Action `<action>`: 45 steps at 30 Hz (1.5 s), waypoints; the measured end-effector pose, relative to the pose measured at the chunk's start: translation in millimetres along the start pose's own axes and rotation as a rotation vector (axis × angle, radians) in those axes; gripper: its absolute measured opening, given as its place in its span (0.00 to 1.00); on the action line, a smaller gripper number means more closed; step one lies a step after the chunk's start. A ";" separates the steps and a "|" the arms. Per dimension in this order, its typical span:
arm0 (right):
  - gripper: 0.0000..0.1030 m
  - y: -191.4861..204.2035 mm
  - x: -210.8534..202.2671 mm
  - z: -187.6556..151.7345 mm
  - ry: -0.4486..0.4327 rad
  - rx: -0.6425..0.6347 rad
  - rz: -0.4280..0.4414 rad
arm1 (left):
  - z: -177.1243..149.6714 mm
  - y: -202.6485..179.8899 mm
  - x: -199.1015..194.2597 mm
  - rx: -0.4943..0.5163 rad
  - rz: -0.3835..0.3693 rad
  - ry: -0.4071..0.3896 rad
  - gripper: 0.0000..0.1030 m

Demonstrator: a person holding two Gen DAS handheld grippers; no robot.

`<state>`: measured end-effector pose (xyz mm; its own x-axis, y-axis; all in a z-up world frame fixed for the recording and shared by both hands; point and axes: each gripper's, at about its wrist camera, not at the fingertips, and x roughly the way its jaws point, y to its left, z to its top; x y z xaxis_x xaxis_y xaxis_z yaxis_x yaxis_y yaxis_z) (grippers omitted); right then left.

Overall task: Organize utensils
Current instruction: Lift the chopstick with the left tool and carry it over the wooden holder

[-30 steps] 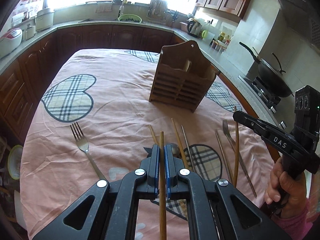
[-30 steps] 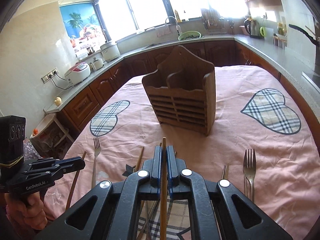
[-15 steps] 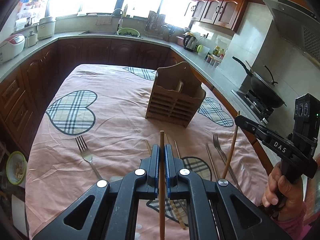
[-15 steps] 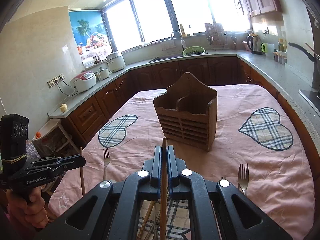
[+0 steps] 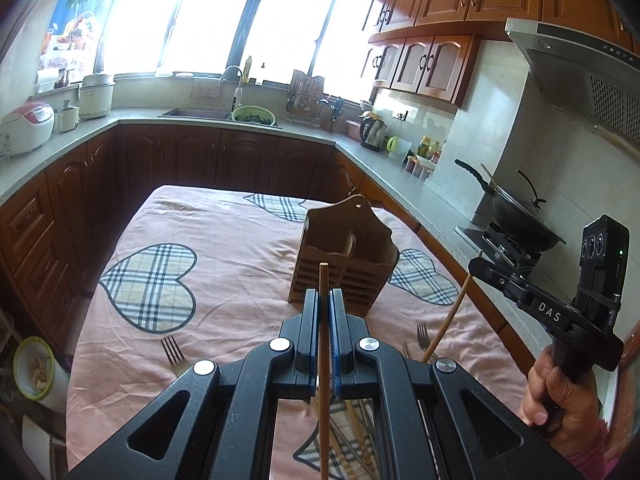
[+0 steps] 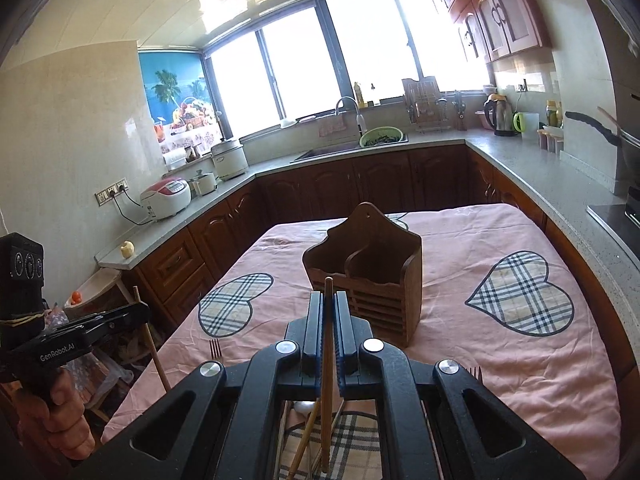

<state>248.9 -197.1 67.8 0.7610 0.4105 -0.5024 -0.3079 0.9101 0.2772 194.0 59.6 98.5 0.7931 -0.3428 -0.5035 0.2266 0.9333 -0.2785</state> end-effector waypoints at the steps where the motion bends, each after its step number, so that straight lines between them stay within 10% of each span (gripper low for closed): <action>1: 0.04 -0.9 -0.1 3.1 -0.010 0.005 0.000 | 2.7 -0.3 1.1 0.002 0.004 -0.011 0.03; 25: 0.04 -52.7 19.9 110.9 -0.359 0.117 -0.110 | 89.5 12.7 120.2 -0.057 0.043 -0.339 0.03; 45: 0.04 -91.5 112.7 66.8 -0.369 0.187 -0.166 | 48.9 34.9 323.3 -0.232 0.077 -0.276 0.03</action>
<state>401.0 -237.9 40.6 0.9547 0.1813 -0.2362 -0.0818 0.9224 0.3776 486.0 -13.4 -34.0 0.9325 -0.2016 -0.2996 0.0516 0.8955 -0.4421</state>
